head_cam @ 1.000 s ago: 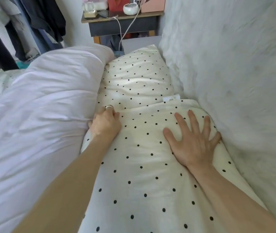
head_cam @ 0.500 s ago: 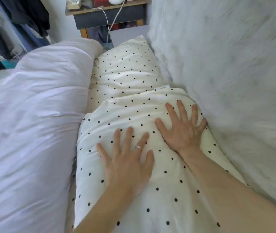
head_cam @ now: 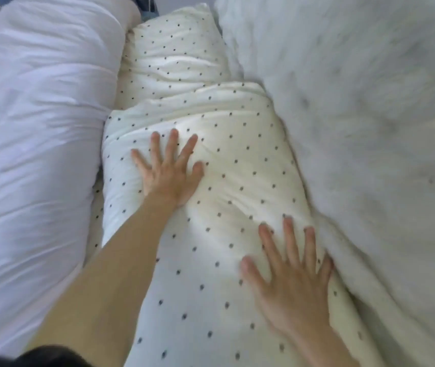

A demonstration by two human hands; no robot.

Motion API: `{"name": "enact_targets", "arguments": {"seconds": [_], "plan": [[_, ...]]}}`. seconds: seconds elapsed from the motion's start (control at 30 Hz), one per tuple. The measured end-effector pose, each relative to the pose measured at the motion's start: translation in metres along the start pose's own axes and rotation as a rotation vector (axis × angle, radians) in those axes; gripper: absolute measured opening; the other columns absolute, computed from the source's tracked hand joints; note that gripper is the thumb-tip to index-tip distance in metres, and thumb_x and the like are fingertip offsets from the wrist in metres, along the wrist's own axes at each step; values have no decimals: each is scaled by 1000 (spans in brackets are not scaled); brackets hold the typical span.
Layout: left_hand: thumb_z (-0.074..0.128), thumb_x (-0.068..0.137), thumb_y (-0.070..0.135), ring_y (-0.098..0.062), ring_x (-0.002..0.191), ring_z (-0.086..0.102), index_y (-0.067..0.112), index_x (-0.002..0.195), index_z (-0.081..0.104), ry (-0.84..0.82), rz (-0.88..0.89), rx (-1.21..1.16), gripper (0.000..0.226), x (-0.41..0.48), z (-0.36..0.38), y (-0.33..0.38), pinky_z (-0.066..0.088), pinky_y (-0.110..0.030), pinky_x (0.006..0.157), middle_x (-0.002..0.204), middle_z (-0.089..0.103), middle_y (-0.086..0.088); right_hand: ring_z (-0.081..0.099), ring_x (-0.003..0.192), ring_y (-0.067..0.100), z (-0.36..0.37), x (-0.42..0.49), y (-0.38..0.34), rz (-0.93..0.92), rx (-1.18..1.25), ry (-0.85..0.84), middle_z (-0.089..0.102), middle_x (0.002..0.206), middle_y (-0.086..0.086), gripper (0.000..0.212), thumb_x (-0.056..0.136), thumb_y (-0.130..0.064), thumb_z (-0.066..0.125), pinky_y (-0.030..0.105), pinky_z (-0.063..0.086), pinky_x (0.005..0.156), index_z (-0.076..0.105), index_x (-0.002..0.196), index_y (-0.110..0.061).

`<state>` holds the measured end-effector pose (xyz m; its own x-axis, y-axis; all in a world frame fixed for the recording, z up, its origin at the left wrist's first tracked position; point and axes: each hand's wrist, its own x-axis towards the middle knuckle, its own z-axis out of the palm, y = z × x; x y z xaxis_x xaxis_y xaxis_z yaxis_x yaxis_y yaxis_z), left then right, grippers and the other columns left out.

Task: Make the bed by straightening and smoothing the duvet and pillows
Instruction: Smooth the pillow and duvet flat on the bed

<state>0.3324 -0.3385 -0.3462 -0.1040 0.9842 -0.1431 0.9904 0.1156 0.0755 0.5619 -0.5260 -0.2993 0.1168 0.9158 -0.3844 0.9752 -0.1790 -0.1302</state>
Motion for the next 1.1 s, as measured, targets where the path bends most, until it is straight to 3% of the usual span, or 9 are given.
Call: {"name": "enact_targets", "arguments": {"seconds": [0.17,0.4,0.5,0.6,0.7,0.8,0.9,1.0,1.1], "plan": [[1,97,59,-34,151,-15,38,156,-12,-65,23,37,64,-38,-24,15,-6,-68,114,167,-11,4,-28,153,25,14,32,16,-30,2,-39,-32,164,-17,81,80,-92,6,64,-1,122,-17,151,-60],[11,93,75,-25,149,-28,54,150,-16,-111,105,-173,66,-300,-3,30,-16,-67,111,165,-20,11,-22,155,32,-14,-39,9,-47,44,28,-27,167,-12,83,81,-92,15,69,-4,120,-11,153,-59],[19,89,81,-31,150,-24,58,149,-13,-136,39,-153,72,-401,16,9,2,-73,109,164,-21,14,-28,152,36,24,-141,39,-16,-30,-4,-36,163,-8,87,76,-97,15,72,1,118,-22,147,-63],[50,84,74,-45,151,0,51,154,6,-259,129,-93,86,-477,13,-11,34,-73,95,168,1,2,-19,153,41,45,-235,68,164,27,-120,-40,162,-5,94,76,-97,26,72,29,111,-28,145,-63],[57,82,62,-42,146,15,46,153,23,-264,143,-90,80,-489,-10,-21,41,-59,98,165,18,-3,-15,152,45,29,-255,51,193,-2,-156,-33,163,10,100,86,-78,43,73,23,113,-20,156,-44],[47,86,62,-27,146,16,46,144,40,85,157,-314,61,-440,-59,-4,20,-56,110,157,29,3,-9,157,36,-30,-224,-8,-124,219,355,-7,171,11,84,94,-69,43,62,10,124,15,162,-31],[49,93,55,-25,153,-4,46,154,21,303,108,-470,68,-411,-68,4,1,-58,116,166,6,5,7,157,37,-45,-199,-27,-371,303,777,8,169,12,73,98,-55,52,57,10,125,31,160,-23],[32,94,69,-36,147,-27,52,149,-20,-114,100,-282,77,-455,-8,-13,23,-68,112,161,-30,10,-21,155,34,38,-218,16,34,141,228,-28,168,0,83,91,-82,17,72,3,119,-9,160,-45],[48,96,51,-53,143,-7,55,139,-36,-359,137,-216,95,-514,32,-41,55,-43,83,148,-51,14,-21,152,44,95,-257,45,370,203,-150,-52,153,-3,91,81,-91,10,77,13,113,-37,147,-48]]}}
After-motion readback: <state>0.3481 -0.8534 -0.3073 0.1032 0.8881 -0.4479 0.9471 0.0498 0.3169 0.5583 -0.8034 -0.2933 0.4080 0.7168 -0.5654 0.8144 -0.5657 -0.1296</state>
